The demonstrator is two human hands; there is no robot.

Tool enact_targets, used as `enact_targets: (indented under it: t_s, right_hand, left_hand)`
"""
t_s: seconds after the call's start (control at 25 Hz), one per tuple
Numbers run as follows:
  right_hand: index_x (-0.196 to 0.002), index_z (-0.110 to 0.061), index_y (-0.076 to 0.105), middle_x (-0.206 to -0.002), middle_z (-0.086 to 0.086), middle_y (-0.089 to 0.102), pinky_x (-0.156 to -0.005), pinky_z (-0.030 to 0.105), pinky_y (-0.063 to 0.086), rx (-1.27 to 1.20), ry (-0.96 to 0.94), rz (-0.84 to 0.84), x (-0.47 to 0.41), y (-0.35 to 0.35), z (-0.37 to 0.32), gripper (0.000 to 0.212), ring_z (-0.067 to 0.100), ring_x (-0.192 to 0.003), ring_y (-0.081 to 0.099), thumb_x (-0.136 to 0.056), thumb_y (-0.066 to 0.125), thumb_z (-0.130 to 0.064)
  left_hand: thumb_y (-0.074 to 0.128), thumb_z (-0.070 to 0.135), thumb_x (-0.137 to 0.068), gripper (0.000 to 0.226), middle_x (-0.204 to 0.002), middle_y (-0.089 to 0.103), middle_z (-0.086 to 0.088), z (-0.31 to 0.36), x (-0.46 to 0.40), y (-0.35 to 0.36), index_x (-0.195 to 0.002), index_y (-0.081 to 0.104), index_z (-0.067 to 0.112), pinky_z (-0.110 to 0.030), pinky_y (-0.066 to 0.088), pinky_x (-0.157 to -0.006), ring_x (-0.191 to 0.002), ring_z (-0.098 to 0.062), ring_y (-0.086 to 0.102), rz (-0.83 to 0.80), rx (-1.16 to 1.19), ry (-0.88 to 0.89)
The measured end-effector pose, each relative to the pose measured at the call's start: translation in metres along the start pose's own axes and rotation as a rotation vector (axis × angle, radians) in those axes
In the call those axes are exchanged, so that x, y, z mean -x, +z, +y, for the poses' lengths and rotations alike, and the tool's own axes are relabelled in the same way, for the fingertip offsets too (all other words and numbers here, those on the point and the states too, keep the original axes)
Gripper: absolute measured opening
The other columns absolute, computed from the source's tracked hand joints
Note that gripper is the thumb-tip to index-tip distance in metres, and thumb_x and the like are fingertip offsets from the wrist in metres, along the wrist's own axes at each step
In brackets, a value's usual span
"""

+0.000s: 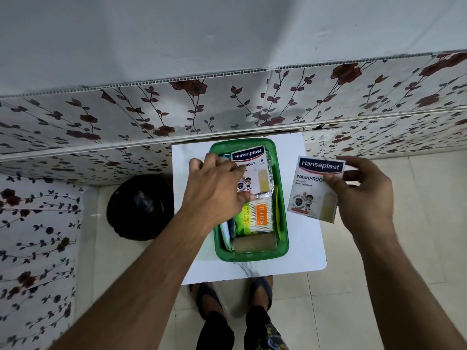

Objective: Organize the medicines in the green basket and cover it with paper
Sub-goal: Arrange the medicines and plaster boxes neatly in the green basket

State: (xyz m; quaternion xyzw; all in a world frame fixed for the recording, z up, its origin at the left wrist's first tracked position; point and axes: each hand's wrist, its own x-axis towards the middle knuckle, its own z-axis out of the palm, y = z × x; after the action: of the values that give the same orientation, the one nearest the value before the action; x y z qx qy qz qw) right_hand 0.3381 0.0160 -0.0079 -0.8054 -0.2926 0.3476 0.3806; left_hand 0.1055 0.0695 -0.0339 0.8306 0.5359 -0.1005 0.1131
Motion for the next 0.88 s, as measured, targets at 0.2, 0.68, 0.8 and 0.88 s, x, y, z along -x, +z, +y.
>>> enact_targets:
  t_s: [0.2, 0.68, 0.8, 0.88]
  right_hand:
    - [-0.107, -0.020, 0.062, -0.089, 0.002, 0.068, -0.053, 0.025, 0.057, -0.133, 0.005, -0.276, 0.029, 0.010, -0.037, 0.029, 0.018, -0.073, 0.073, -0.085, 0.072, -0.004]
    - [-0.132, -0.025, 0.054, -0.107, 0.010, 0.058, -0.070, 0.038, 0.050, 0.959, -0.623, -0.232, 0.080, 0.078, 0.012, 0.068, 0.032, -0.091, 0.058, -0.071, 0.080, -0.039]
    - [-0.132, -0.027, 0.055, -0.112, 0.011, 0.058, -0.081, 0.043, 0.050, 0.991, -0.596, -0.274, 0.077, 0.081, 0.023, 0.067, 0.033, -0.097, 0.057, -0.072, 0.079, -0.043]
    - [-0.133, -0.027, 0.055, -0.113, 0.011, 0.058, -0.083, 0.043, 0.050, 0.928, -0.599, -0.276, 0.079, 0.080, 0.022, 0.065, 0.032, -0.099, 0.057, -0.074, 0.078, -0.043]
  left_hand:
    - [0.052, 0.042, -0.090, 0.040, -0.126, 0.064, 0.003, -0.017, 0.016, -0.008, -0.126, 0.062, 0.026, -0.041, 0.034, -0.090, -0.113, -0.026, 0.046, 0.232, 0.307, -0.129]
    - [0.060, 0.014, -0.087, 0.029, -0.108, 0.067, -0.002, -0.052, 0.058, 0.032, -0.114, 0.068, 0.021, -0.030, 0.039, -0.084, -0.101, -0.025, 0.054, 0.305, 0.586, -0.327]
    - [0.060, 0.015, -0.087, 0.030, -0.111, 0.067, -0.003, -0.053, 0.059, 0.034, -0.115, 0.068, 0.020, -0.031, 0.041, -0.085, -0.100, -0.025, 0.055, 0.284, 0.601, -0.329]
    - [0.060, 0.015, -0.087, 0.030, -0.112, 0.066, -0.002, -0.053, 0.059, 0.035, -0.116, 0.068, 0.020, -0.031, 0.043, -0.084, -0.100, -0.023, 0.056, 0.267, 0.618, -0.325]
